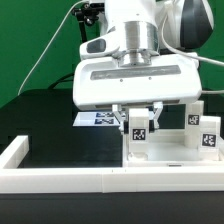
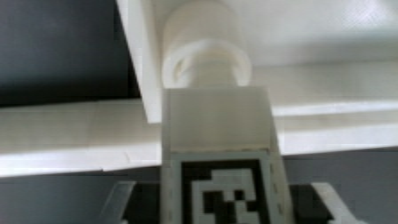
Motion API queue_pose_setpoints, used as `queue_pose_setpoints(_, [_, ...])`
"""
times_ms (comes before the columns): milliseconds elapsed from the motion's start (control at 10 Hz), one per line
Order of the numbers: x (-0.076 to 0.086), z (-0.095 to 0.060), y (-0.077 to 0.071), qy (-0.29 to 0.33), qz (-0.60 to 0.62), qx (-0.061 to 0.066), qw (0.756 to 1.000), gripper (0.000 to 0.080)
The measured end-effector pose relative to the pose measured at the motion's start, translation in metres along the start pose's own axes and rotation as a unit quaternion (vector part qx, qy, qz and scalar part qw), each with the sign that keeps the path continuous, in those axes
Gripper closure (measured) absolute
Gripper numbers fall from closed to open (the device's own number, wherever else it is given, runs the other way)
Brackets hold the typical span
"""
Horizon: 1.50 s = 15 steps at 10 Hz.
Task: Assemble square table
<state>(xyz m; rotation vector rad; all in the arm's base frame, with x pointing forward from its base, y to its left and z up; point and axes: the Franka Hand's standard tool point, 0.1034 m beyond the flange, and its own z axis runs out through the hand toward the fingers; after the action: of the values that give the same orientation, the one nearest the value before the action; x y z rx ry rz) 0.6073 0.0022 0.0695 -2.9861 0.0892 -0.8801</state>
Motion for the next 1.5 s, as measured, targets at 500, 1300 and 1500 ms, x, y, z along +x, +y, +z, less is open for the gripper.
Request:
queue_pose_setpoints(500, [0.000, 0.000, 0.000, 0.008, -0.001, -0.003, 1.000, 0.0515])
queue_pose_setpoints(1300, [0.002, 0.000, 0.001, 0.004, 0.006, -0.002, 1.000, 0.0515])
queue_pose_setpoints(1500, [-0.013, 0.001, 0.003, 0.002, 0.011, -0.006, 1.000, 0.0517])
